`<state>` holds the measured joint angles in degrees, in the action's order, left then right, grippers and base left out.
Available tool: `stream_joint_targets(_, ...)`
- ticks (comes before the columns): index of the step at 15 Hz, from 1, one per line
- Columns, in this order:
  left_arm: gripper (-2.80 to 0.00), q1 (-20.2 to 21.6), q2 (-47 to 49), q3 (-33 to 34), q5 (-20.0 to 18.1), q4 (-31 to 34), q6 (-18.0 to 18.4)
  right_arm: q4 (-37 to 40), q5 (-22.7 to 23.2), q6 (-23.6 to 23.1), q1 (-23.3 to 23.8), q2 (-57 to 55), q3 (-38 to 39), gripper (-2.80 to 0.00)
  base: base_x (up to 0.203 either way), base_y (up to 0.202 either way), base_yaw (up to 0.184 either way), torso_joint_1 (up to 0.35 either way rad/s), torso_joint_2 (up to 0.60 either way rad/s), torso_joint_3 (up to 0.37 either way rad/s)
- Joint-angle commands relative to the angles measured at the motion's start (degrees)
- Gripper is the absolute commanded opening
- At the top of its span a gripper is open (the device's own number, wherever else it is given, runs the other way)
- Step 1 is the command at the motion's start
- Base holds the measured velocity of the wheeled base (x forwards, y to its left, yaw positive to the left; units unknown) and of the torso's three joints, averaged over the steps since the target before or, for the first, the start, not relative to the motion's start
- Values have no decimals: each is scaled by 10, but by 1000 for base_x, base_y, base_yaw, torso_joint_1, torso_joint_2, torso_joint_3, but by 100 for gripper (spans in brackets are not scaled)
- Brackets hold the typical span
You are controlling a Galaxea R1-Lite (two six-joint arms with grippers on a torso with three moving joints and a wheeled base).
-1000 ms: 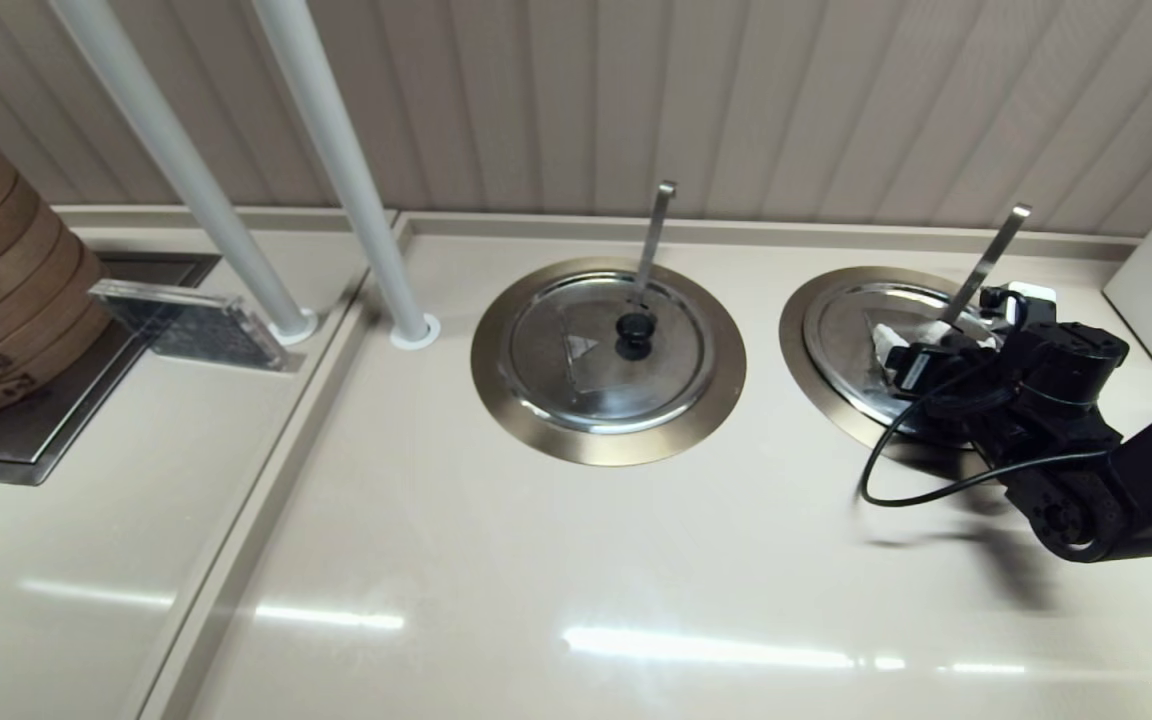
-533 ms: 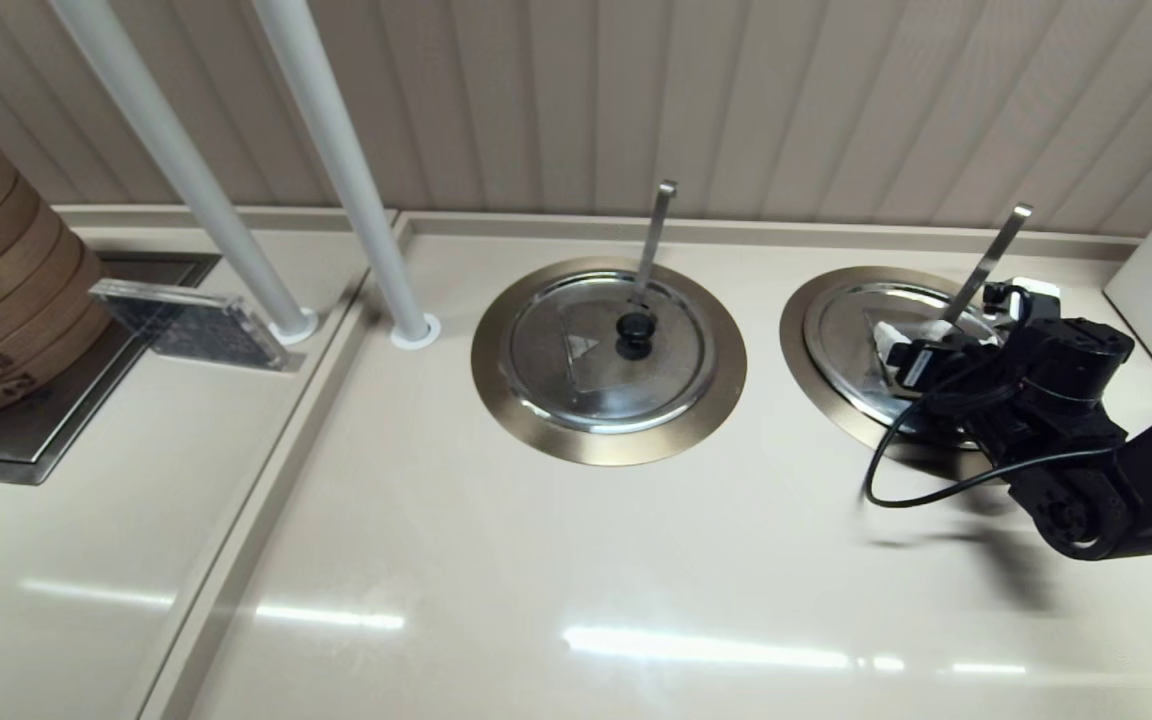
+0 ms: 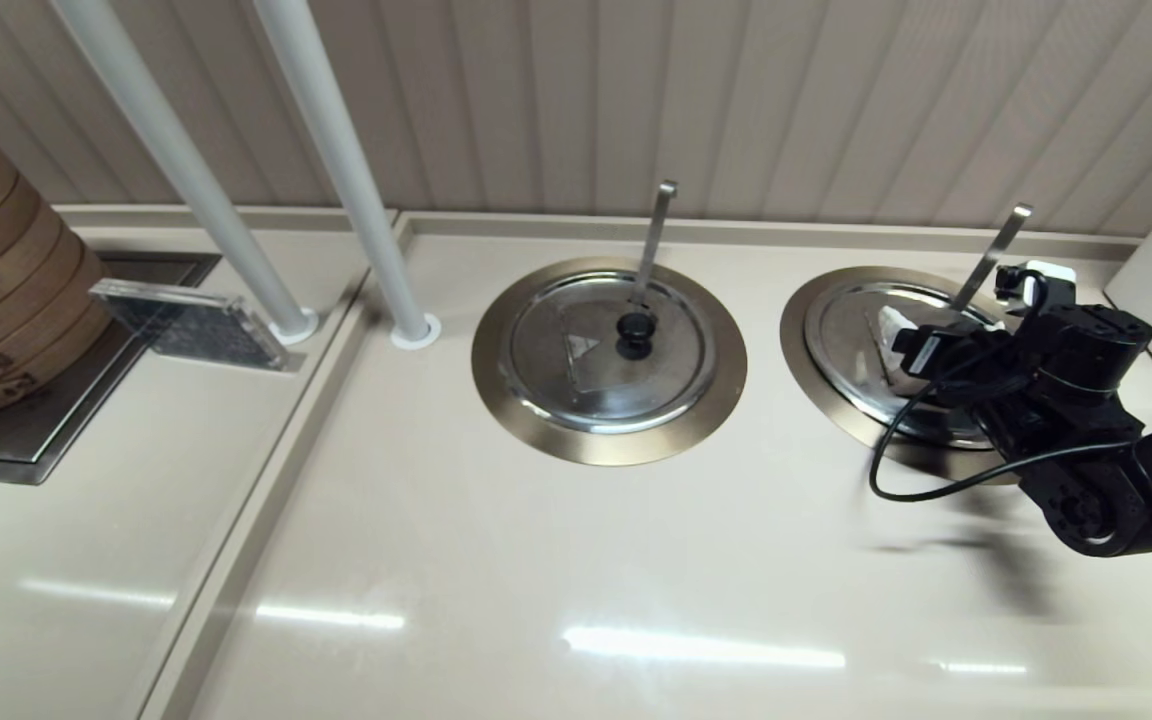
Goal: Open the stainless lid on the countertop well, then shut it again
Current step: Open the lid
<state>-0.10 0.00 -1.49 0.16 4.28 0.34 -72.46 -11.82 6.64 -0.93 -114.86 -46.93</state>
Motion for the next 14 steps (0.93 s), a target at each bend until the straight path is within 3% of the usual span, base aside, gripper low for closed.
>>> stream_joint_targets(1, -280, 0, 0, 0, 0, 0, 0, -4, -3, 0, -3, 7, -1, 0, 0, 0, 0, 0, 0, 0)
stream_joint_targets(14, -280, 0, 0, 0, 0, 0, 0, -5, -41, -1, -65, 37, -3, 0, 0, 0, 0, 0, 0, 0)
